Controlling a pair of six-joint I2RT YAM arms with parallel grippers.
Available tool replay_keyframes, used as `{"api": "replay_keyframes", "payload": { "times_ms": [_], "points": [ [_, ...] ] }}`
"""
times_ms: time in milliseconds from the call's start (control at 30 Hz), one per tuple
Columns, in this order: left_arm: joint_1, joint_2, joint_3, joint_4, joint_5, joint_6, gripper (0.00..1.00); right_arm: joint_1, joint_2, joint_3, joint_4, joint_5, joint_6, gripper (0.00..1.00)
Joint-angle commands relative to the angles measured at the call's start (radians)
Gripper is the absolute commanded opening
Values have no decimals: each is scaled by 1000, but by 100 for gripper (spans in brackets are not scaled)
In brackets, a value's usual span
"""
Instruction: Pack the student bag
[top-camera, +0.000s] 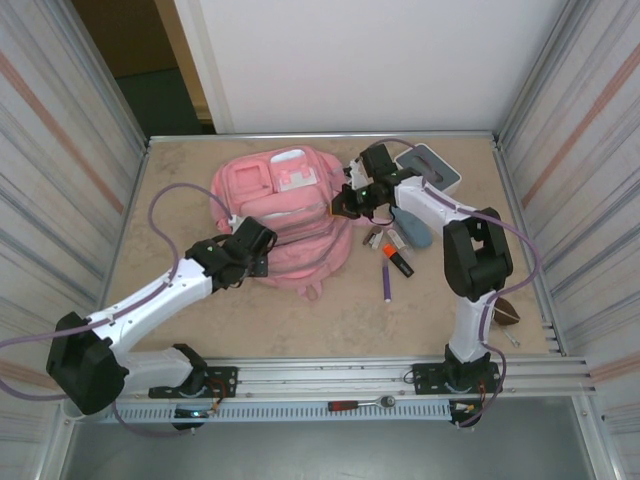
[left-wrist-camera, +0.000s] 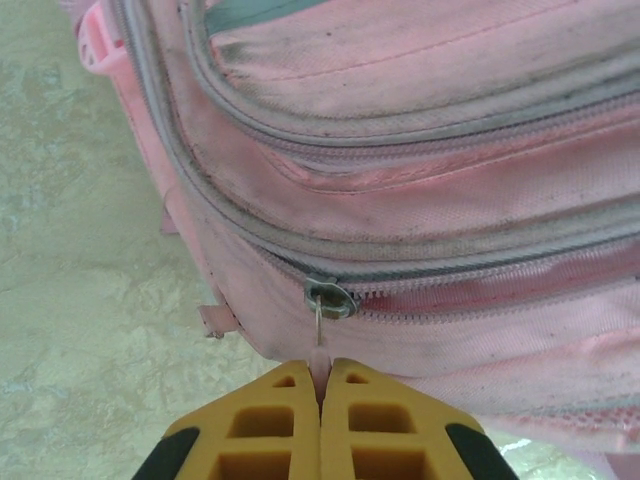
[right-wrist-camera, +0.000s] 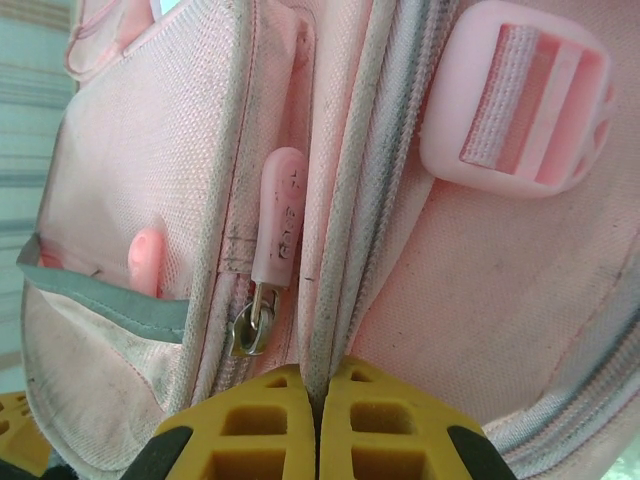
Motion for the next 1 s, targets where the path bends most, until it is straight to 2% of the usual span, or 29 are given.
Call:
{"api": "replay_keyframes", "payload": {
  "times_ms": [0, 67, 133, 233, 300, 333, 400, 467, 567, 633, 767, 833, 967],
  "points": [
    [-3, -41, -1, 6, 18, 15, 0, -37, -28, 43, -62, 64, -144, 6],
    [4, -52, -4, 38, 46, 28, 0, -33, -71, 24, -65, 88, -189, 13],
    [14, -60, 0, 57, 73, 40, 0, -27, -119, -16, -39, 97, -194, 25],
    [19, -69, 15, 73, 98, 52, 0, -9, -202, -113, 26, 71, -122, 45],
    [19, -73, 23, 75, 111, 54, 0, 9, -258, -193, 78, 78, -56, 54],
    [18, -77, 22, 79, 115, 53, 0, 27, -283, -227, 92, 93, -48, 56],
    [19, -81, 19, 87, 124, 59, 0, 79, -328, -255, 72, 184, -129, 58],
    [21, -85, 20, 84, 129, 72, 0, 141, -372, -270, 61, 291, -297, 61],
    [33, -91, 21, 81, 148, 86, 0, 223, -422, -301, 110, 357, -541, 63],
    [50, -101, 14, 89, 172, 91, 0, 250, -446, -342, 183, 324, -675, 62],
    [74, -120, 0, 104, 217, 93, 0, 295, -441, -390, 298, 263, -842, 61],
    [78, -123, -1, 105, 233, 97, 0, 339, -401, -366, 293, 306, -919, 60],
    [80, -123, -1, 108, 246, 101, 0, 376, -325, -330, 317, 382, -971, 59]
  ]
}}
